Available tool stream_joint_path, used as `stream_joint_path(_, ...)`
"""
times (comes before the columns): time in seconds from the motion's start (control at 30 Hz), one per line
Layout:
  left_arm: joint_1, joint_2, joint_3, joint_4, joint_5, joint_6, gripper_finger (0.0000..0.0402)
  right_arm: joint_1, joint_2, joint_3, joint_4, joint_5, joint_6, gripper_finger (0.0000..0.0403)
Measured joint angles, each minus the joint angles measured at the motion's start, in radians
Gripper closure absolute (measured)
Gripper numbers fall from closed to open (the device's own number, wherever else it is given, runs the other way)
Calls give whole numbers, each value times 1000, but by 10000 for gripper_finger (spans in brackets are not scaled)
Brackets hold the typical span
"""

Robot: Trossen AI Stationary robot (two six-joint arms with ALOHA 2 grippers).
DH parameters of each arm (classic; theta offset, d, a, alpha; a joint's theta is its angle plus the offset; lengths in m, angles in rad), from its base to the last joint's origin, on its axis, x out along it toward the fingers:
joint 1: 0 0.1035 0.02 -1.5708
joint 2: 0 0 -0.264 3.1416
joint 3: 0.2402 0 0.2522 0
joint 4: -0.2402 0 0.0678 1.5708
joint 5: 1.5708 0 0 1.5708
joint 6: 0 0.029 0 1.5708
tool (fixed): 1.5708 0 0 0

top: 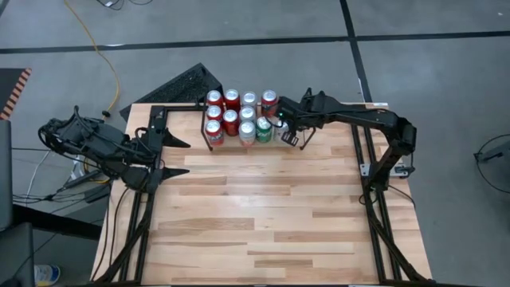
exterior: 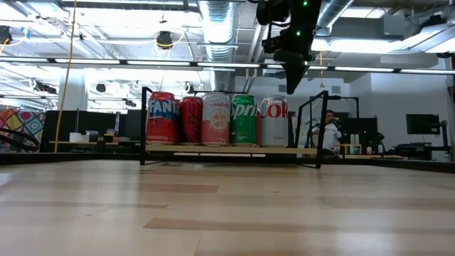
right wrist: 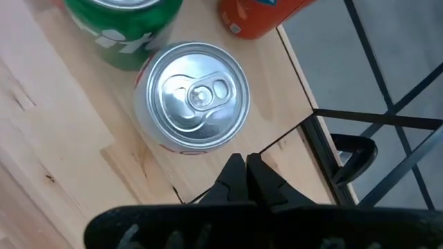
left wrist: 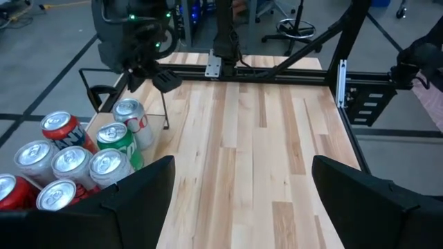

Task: Place canned beverage on shelf
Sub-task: Put the red silver soda can on the shelf

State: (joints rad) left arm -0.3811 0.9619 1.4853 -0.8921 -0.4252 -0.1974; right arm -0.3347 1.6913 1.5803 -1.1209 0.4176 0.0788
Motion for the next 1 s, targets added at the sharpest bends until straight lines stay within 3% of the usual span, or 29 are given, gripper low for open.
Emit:
stream_joint_path(0.53, 0, 0, 0, 0, 0, -10, 77, 0, -1, 0, 95, -123, -58, 403)
stream_joint_path(0.67, 0, 0, 0, 0, 0, -10, 77, 2, -6, 0, 94, -55, -48, 403)
stream_joint_path(0.8, 0, 0, 0, -1, 0, -10, 77, -8, -22, 1, -16, 32, 3, 403)
stream_joint_path(1.0, 0, 0, 0, 0, 0, 1, 77, -48, 13, -1, -102, 16, 45, 403)
